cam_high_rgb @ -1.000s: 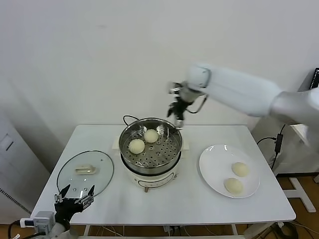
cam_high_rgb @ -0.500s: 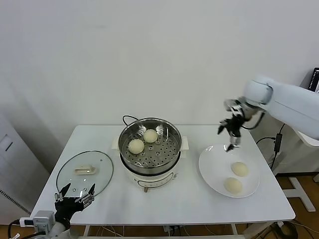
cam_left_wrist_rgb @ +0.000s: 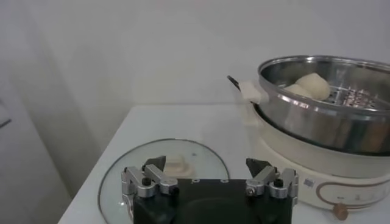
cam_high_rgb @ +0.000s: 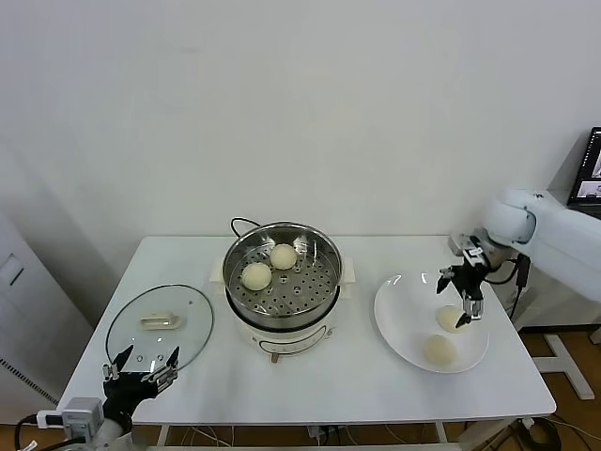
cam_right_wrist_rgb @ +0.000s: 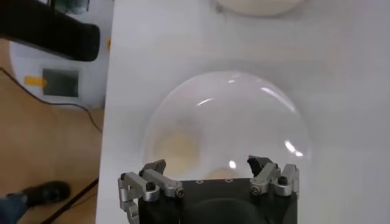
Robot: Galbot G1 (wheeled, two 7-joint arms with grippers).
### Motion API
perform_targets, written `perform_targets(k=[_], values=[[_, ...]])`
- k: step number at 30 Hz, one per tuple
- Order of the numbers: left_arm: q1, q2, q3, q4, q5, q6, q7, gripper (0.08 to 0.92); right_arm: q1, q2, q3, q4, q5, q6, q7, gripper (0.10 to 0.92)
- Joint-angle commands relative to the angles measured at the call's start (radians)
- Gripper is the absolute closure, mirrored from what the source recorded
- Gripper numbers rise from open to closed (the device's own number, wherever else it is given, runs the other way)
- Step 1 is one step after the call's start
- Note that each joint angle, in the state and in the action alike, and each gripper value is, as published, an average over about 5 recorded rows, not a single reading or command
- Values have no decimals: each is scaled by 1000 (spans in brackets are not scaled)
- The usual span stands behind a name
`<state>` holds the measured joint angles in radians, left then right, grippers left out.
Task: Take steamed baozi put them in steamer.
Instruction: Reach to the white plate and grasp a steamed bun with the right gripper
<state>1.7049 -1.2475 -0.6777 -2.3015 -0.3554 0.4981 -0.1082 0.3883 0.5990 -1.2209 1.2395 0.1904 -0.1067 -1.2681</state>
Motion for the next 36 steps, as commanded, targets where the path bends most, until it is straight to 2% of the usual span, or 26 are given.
perform_targets(k=[1,24,31,36], values=[[0,0,1,-1,0,1,0,177,-151,-33,89,6,-50,19,1,203],[-2,-3,1,-1,1,4,0,177,-355,67,275,-96,-214,59,54,211],[-3,-2,1,-1,3,6,0,177,-400,82,318,-111,-246,57,58,314],[-5,-1,1,-1,3,8,-1,177,-401,86,325,-114,-247,54,51,429]])
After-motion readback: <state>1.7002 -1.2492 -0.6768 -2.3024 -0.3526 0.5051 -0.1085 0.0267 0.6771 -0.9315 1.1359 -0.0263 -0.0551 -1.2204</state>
